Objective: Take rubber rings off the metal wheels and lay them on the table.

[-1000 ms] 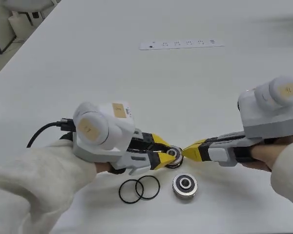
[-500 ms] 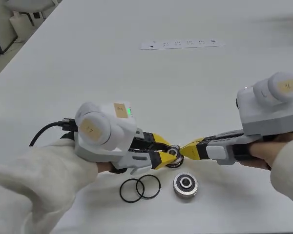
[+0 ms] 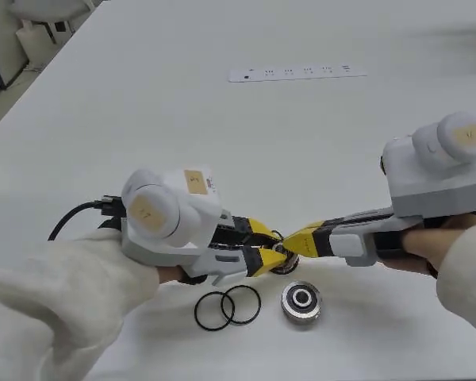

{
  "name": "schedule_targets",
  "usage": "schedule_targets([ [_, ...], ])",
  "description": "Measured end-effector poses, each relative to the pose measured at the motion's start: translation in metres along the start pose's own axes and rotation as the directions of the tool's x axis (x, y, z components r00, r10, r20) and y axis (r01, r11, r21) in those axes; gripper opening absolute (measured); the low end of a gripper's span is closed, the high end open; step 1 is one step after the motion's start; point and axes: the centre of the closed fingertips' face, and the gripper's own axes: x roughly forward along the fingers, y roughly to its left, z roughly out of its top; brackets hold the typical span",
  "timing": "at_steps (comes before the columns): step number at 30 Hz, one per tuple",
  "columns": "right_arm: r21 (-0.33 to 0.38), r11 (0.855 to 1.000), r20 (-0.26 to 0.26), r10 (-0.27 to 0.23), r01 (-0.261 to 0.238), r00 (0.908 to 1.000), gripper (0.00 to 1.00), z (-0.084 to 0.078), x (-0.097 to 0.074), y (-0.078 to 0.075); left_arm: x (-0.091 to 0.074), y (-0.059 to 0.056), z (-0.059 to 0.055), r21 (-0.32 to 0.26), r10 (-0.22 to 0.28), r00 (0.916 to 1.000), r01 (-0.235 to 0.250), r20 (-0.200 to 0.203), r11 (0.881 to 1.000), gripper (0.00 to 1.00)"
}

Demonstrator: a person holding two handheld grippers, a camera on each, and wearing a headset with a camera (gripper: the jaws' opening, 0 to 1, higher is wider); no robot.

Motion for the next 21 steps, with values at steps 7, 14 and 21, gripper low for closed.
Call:
schedule_targets([
  [7,-0.056,0.998,-0.035,-0.044,0.042,0.9984,0.00,-0.008,0.000,-0.007,0.000,0.000,0.000,-0.004,0.005,1.0000,-0.005,0.002,1.000,0.14],
  [14,-0.052,0.996,-0.051,-0.077,0.074,0.9957,0.00,-0.013,-0.002,-0.016,0.000,-0.001,0.000,0.007,0.010,0.9999,-0.010,-0.004,1.000,0.14],
  [21,-0.038,0.996,-0.046,-0.083,0.081,0.9955,0.00,-0.012,-0.003,-0.018,0.000,-0.001,0.002,0.039,0.008,0.9998,-0.007,-0.018,0.999,0.14],
])
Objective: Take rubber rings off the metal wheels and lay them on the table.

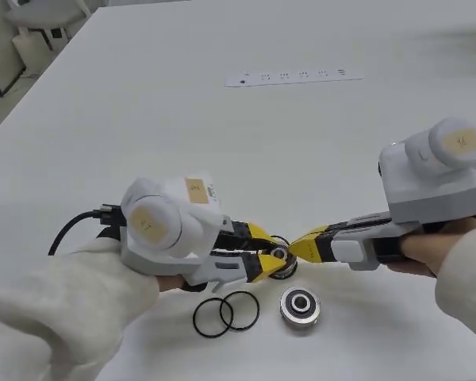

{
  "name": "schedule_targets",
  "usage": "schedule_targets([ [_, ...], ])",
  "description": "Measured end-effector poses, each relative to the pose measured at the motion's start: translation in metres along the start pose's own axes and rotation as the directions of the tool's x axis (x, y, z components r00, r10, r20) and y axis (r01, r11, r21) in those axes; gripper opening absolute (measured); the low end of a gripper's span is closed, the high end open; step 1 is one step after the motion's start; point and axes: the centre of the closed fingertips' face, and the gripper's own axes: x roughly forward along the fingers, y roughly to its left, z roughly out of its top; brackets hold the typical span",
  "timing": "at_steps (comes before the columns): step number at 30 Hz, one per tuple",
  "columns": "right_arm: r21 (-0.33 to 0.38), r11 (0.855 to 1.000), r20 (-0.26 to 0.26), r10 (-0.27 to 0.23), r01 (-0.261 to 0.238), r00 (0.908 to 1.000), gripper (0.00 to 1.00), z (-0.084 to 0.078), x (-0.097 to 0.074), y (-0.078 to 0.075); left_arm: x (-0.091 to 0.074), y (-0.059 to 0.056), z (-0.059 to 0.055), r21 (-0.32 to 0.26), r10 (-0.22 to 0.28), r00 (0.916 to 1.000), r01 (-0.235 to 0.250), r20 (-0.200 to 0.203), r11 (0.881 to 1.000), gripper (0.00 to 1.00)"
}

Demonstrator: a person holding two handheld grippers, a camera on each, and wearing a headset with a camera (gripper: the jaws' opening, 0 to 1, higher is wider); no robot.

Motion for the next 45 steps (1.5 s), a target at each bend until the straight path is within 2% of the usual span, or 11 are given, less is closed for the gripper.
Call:
schedule_targets([
  [16,0.008,1.000,0.021,-0.013,0.013,0.9997,0.00,0.006,-0.004,-0.003,-0.013,0.003,0.015,0.030,0.001,0.9999,-0.002,0.011,1.000,0.27],
  [21,0.012,1.000,0.031,-0.018,0.018,0.9994,0.00,0.009,-0.006,-0.003,-0.022,0.008,0.025,0.013,0.023,0.9988,-0.024,0.043,1.000,0.33],
  [25,0.013,1.000,0.036,-0.020,0.020,0.9992,0.00,0.010,-0.008,-0.003,-0.026,0.010,0.028,0.015,0.031,0.9984,-0.032,0.047,0.999,0.36],
  [32,0.016,1.000,0.044,-0.022,0.021,0.9988,0.00,0.013,-0.009,-0.003,-0.029,0.008,0.030,0.007,0.031,0.9986,-0.031,0.044,0.999,0.42],
  [38,0.023,1.000,0.062,-0.023,0.022,0.9978,0.00,0.017,-0.013,-0.004,-0.031,0.004,0.036,0.001,0.019,0.9981,-0.019,0.059,1.000,0.47],
  [45,0.033,0.999,0.071,-0.026,0.024,0.9972,0.00,0.018,-0.014,-0.005,-0.038,-0.001,0.035,0.014,0.006,0.9989,-0.007,0.045,1.000,0.52],
])
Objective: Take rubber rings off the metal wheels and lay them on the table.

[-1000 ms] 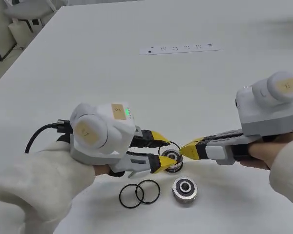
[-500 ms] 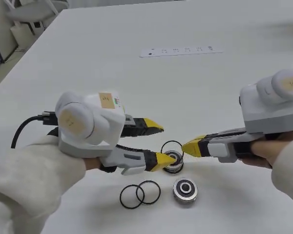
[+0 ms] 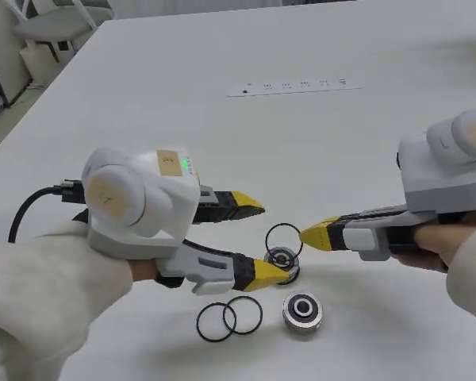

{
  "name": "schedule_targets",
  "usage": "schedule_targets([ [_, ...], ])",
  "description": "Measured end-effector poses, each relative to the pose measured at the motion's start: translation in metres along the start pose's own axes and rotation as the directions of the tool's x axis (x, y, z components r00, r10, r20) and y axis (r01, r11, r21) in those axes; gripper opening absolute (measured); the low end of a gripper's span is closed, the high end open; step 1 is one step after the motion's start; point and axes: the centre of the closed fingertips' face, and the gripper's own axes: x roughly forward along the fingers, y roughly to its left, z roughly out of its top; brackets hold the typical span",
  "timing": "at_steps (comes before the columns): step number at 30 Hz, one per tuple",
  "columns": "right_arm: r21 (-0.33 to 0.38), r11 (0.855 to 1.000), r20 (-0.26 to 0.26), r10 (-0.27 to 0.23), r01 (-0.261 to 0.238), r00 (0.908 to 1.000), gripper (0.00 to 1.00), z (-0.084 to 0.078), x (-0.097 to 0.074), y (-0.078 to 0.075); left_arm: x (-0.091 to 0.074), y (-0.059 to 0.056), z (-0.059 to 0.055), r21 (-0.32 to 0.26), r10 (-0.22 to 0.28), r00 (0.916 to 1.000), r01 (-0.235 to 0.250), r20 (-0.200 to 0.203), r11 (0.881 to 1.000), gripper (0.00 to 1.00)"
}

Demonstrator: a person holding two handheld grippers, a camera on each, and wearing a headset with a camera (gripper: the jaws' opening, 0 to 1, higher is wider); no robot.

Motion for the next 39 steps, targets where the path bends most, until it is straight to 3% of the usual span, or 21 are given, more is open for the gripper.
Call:
schedule_targets([
  [8,0.002,1.000,-0.001,0.005,-0.005,1.0000,0.00,0.000,-0.001,0.002,-0.018,0.001,-0.002,-0.001,0.025,0.9997,-0.025,-0.004,1.000,0.56],
  [14,0.009,1.000,0.022,0.008,-0.009,0.9997,0.00,0.007,-0.004,0.004,-0.031,0.004,-0.014,-0.013,0.045,0.9984,-0.045,-0.036,0.999,0.62],
  [24,0.016,1.000,0.047,0.021,-0.022,0.9987,0.00,0.016,-0.007,0.011,-0.055,0.010,-0.027,-0.046,0.087,0.9950,-0.090,-0.048,0.995,0.65],
  [29,0.021,0.999,0.056,0.030,-0.031,0.9980,0.00,0.019,-0.008,0.014,-0.059,0.006,-0.034,-0.078,0.086,0.9952,-0.089,-0.048,0.993,0.72],
  [39,0.004,0.998,0.047,0.066,-0.066,0.9967,0.00,0.022,-0.004,0.032,-0.065,0.000,-0.049,-0.100,0.088,0.9935,-0.095,-0.072,0.990,0.73],
])
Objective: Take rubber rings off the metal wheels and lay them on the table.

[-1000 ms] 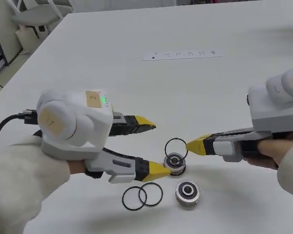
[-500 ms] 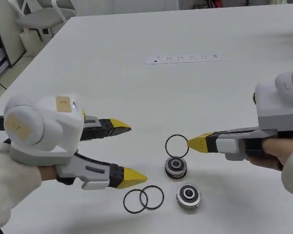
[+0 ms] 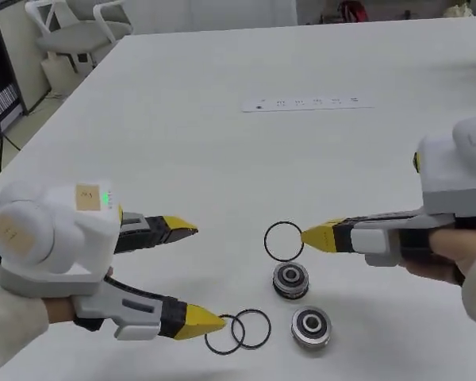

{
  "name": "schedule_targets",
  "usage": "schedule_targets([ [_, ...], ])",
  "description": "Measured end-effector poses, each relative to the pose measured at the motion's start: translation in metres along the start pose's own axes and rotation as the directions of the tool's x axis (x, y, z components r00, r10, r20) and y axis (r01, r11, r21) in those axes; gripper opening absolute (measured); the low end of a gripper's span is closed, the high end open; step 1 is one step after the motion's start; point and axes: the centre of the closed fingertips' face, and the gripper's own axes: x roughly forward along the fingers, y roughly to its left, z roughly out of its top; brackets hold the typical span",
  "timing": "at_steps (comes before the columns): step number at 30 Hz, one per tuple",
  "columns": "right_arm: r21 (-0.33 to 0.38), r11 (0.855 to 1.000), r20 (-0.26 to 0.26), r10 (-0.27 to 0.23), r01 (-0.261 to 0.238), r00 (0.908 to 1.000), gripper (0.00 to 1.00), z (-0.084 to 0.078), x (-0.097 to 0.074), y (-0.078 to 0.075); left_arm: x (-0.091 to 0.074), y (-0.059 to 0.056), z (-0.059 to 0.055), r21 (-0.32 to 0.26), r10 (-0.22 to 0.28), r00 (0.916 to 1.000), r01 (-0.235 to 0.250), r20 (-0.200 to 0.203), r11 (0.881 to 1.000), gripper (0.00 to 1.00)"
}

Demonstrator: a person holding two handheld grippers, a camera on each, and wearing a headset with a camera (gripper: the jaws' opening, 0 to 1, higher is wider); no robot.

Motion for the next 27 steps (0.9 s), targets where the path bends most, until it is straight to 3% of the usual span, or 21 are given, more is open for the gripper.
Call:
schedule_targets([
  [14,-0.057,0.997,-0.086,0.054,-0.059,0.9949,0.00,-0.015,0.015,0.024,-0.001,-0.006,-0.007,-0.005,-0.011,0.9997,0.011,-0.021,1.000,0.73],
  [27,-0.106,0.988,-0.185,0.093,-0.114,0.9784,0.00,-0.037,0.028,0.040,0.001,-0.008,-0.012,0.001,-0.026,0.9990,0.026,-0.037,1.000,0.73],
])
